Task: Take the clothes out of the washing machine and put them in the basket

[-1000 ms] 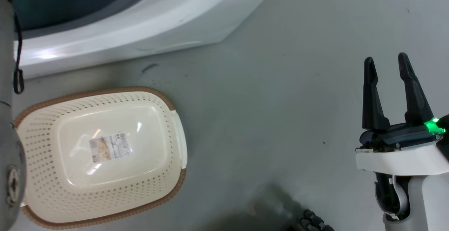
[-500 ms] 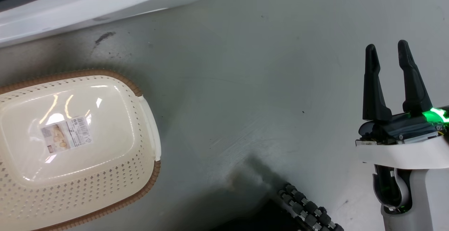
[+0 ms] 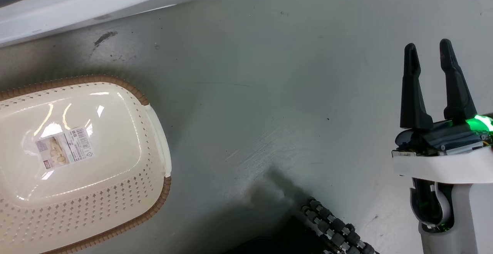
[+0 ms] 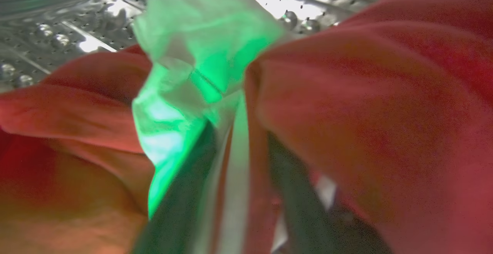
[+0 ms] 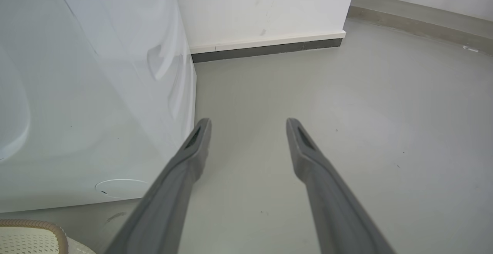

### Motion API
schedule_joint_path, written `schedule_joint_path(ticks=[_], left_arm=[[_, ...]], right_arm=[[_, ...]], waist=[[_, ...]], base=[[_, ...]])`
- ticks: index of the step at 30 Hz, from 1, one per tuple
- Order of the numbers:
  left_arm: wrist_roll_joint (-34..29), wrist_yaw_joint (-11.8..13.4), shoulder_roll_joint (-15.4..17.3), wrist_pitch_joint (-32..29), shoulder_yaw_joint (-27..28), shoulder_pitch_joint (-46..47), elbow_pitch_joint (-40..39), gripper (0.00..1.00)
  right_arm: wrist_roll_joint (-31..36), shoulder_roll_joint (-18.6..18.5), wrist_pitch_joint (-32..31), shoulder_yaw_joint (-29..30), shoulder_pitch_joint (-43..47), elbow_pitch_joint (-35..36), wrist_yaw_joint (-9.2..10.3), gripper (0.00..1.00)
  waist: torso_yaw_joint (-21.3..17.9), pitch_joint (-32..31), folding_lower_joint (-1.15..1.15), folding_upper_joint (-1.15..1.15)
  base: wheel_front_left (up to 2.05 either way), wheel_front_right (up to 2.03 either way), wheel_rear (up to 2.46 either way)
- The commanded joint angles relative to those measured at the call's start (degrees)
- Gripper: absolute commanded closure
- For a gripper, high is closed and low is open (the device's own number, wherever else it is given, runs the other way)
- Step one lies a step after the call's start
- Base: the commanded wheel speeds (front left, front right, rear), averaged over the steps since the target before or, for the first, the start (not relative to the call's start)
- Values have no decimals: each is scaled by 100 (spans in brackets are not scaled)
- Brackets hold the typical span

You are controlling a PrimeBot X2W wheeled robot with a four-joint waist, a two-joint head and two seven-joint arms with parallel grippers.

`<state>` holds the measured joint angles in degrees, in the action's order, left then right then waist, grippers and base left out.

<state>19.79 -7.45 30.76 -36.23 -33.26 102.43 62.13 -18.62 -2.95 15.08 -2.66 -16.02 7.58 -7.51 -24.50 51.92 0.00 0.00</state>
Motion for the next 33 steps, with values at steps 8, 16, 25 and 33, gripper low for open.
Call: schedule_joint_path(ticks=[8,16,25,33], left_arm=[[496,13,213,528,-297,-334,-174,100],[1039,12,94,1703,-472,-939,-348,100],[1581,12,-120,2803,-730,-1917,-638,100],[1831,13,-262,3838,-906,-3054,-1005,100]], right_arm=[[69,12,14,87,-120,36,4,0],[367,11,14,232,-109,-2,4,0],[708,7,14,290,163,-143,4,0],[944,7,14,320,436,-277,4,0]], waist=[[101,-172,0,0],[503,-703,0,0],[953,-1429,0,0],[1222,-2128,0,0]], base=[[0,0,0],[0,0,0],[0,0,0],[0,0,0]])
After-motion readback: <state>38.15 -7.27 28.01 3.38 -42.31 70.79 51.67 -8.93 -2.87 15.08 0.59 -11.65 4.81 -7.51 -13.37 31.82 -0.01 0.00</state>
